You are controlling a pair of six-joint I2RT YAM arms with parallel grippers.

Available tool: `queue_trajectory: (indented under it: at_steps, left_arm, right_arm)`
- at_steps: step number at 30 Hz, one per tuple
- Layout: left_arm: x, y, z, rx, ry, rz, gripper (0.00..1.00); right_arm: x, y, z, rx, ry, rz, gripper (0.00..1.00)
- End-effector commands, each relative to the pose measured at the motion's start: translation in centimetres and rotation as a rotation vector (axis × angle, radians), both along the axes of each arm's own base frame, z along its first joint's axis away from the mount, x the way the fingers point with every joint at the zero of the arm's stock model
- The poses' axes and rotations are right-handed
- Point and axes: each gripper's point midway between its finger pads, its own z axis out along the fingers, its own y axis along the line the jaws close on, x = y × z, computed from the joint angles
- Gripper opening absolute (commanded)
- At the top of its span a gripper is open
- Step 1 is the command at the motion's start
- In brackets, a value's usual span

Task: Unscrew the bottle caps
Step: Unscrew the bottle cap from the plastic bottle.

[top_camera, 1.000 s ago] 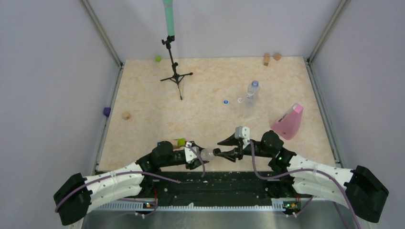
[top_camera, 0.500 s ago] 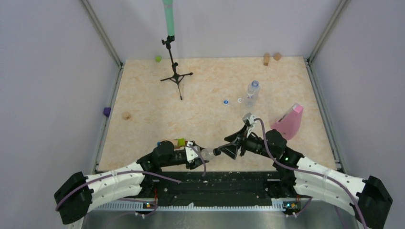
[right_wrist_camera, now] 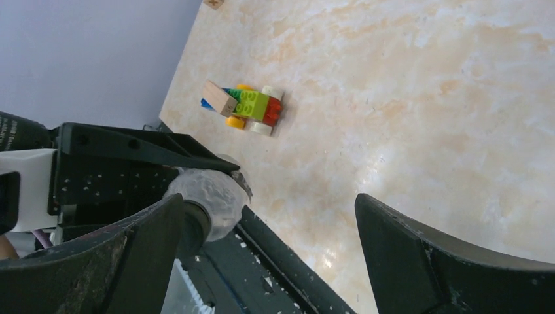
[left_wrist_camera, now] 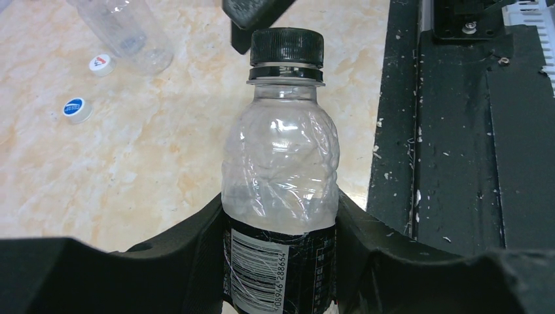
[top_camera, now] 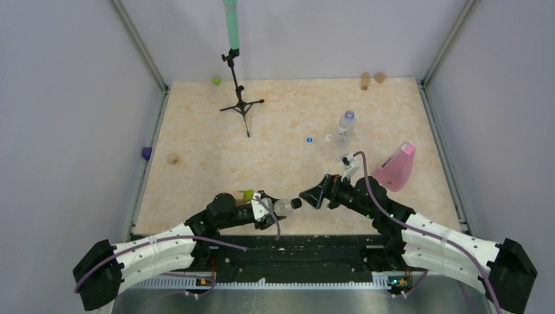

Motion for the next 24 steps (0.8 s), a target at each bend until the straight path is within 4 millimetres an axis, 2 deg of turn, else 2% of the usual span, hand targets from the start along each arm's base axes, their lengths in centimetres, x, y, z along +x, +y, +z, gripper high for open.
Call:
queue_trajectory:
  at_steps: [1, 3, 6, 8, 12, 16, 21, 23, 24]
  left_arm:
    - [0.9, -0.2, 2.5, -0.076, -0.039, 0.042, 0.00]
    - [1.0, -0.2, 2.6, -0.080, -0.041, 0.050, 0.00]
    - [1.2, 0.0, 2.8, -0.085, -0.045, 0.066, 0.00]
    - [1.2, 0.0, 2.7, -0.086, -0.042, 0.070, 0.00]
    - [1.3, 0.1, 2.4, -0.083, -0.046, 0.074, 0.00]
    - [1.4, 0.0, 2.4, -0.082, -0.048, 0.077, 0.00]
    - [1.2, -0.2, 2.1, -0.073, -0.037, 0.061, 0.00]
    - [1.4, -0.1, 1.9, -0.063, -0.035, 0.068, 0.00]
    - [1.4, -0.1, 1.8, -0.060, -0.033, 0.070, 0.00]
  right_arm:
    - [0.3, 0.3, 1.9, 0.099, 0.029, -0.043, 0.99]
    - [0.2, 0.2, 2.4, 0.137, 0.030, -0.048, 0.99]
    - [-0.6, 0.7, 4.0, 0.270, 0.034, -0.013, 0.90]
    - [-0.8, 1.0, 4.2, 0.298, 0.066, -0.006, 0.87]
    - [-1.2, 2.1, 3.3, 0.242, 0.107, 0.026, 0.83]
    - [-2.2, 3.6, 3.3, 0.215, 0.104, 0.092, 0.81]
    - [-2.6, 4.7, 3.9, 0.204, 0.074, 0.127, 0.72]
    - [-2.6, 4.9, 4.2, 0.214, 0.064, 0.136, 0.67]
    - [-2.6, 4.9, 4.2, 0.210, 0.060, 0.136, 0.62]
